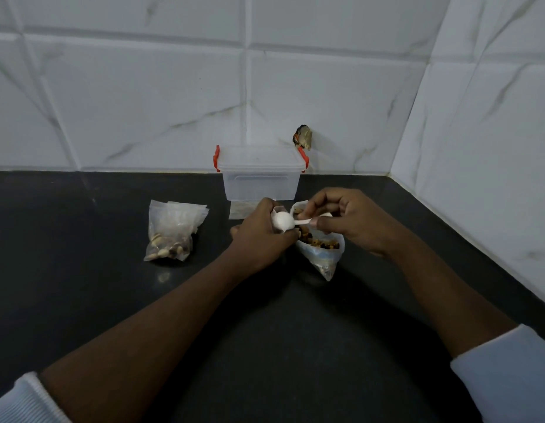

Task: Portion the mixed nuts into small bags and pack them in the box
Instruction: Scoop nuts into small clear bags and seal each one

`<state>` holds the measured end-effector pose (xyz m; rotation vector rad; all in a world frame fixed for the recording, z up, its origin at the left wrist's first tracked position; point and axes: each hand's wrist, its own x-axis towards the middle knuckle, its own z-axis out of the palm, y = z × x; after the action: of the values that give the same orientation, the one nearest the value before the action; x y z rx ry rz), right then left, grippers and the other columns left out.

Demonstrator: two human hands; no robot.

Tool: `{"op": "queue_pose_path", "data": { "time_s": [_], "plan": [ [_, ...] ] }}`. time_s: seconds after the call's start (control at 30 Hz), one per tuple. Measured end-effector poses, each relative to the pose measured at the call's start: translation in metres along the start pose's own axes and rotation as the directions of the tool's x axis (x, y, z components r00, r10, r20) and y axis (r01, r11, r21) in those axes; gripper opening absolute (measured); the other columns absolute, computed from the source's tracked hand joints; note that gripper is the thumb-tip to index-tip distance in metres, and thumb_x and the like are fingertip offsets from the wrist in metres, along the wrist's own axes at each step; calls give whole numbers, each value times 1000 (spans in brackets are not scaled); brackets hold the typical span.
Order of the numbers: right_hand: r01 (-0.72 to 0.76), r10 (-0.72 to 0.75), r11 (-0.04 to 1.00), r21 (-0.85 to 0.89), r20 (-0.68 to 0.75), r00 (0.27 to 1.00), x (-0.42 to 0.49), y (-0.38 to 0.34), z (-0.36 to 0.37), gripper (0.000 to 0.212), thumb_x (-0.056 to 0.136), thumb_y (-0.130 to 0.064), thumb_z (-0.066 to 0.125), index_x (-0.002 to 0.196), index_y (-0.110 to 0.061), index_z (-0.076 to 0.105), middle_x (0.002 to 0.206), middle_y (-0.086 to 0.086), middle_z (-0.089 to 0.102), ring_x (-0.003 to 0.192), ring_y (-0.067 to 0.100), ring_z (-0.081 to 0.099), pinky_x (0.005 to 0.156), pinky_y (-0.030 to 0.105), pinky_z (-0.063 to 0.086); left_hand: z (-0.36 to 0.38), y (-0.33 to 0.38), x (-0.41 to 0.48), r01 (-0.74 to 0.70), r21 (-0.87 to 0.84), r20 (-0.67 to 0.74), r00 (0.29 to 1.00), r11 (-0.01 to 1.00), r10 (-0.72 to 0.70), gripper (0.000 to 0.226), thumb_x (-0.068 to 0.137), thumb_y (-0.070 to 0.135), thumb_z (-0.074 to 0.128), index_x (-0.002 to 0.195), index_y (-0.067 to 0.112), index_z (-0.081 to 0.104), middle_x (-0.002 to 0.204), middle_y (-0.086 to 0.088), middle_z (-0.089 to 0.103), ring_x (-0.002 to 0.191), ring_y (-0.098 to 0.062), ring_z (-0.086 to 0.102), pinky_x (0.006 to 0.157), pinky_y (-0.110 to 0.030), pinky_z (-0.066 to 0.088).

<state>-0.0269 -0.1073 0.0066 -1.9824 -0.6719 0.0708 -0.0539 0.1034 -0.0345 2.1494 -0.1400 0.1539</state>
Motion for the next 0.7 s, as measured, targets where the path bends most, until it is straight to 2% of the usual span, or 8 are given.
{"op": "queue_pose_path", "data": {
  "time_s": [0.1,0.23,0.33,0.4,0.43,0.57,0.63,0.7],
  "plan": [
    [43,-45,999,-29,-56,997,-1,-4,-4,21,89,5,70,103,-10,72,105,1,78,103,20,73,90,30,59,0,-1,0,-7,8,4,1000,1000,7,43,73,55,70,106,44,45,105,22,58,109,-14,61,107,-57,42],
    [54,-77,989,-137,-172,982,-5,-4,-27,18,89,4,70,100,-11,72,100,-3,79,92,9,71,79,21,56,-1,0,1,3,26,27,1000,1000,-4,53,69,61,64,115,43,44,110,19,58,114,-15,60,109,-57,41],
    [-1,-11,956,-295,-38,999,-10,1,-44,18,87,1,71,94,-15,74,94,-8,78,80,1,66,71,16,49,-1,1,1,7,32,33,999,999,-8,56,68,62,64,116,41,44,110,17,58,114,-16,61,109,-57,42],
    [-42,70,917,-396,56,996,-9,8,-44,19,86,-2,72,91,-20,75,93,-9,77,81,2,67,73,23,52,-1,2,2,13,29,43,999,999,-14,58,68,62,64,117,41,43,113,15,58,116,-18,60,109,-58,42],
    [-50,81,894,-446,52,995,-7,13,-41,20,86,-4,72,90,-23,75,93,-10,76,83,4,67,75,27,54,-1,2,2,15,30,43,999,999,-16,58,68,62,64,118,40,43,113,14,57,116,-18,60,109,-58,42],
    [-56,-16,834,-549,-126,992,3,22,-32,19,88,-11,71,88,-29,71,90,-13,70,86,5,65,71,26,51,-2,0,3,10,28,42,999,1000,-11,49,77,54,69,116,40,43,112,14,57,116,-18,60,110,-58,41],
    [-41,-67,858,-513,-189,980,4,24,-31,15,89,-14,72,90,-29,72,90,-14,71,86,2,64,70,23,48,-1,-2,3,12,30,42,999,999,-13,46,82,49,71,117,40,43,113,13,58,116,-18,60,110,-59,41],
    [-19,-84,882,-471,-196,977,4,26,-26,14,90,-14,72,91,-28,73,91,-15,72,86,-1,64,70,19,45,-1,-1,3,11,32,39,999,999,-12,51,76,55,68,118,39,44,115,12,60,115,-18,61,109,-59,41]
  ]
}}
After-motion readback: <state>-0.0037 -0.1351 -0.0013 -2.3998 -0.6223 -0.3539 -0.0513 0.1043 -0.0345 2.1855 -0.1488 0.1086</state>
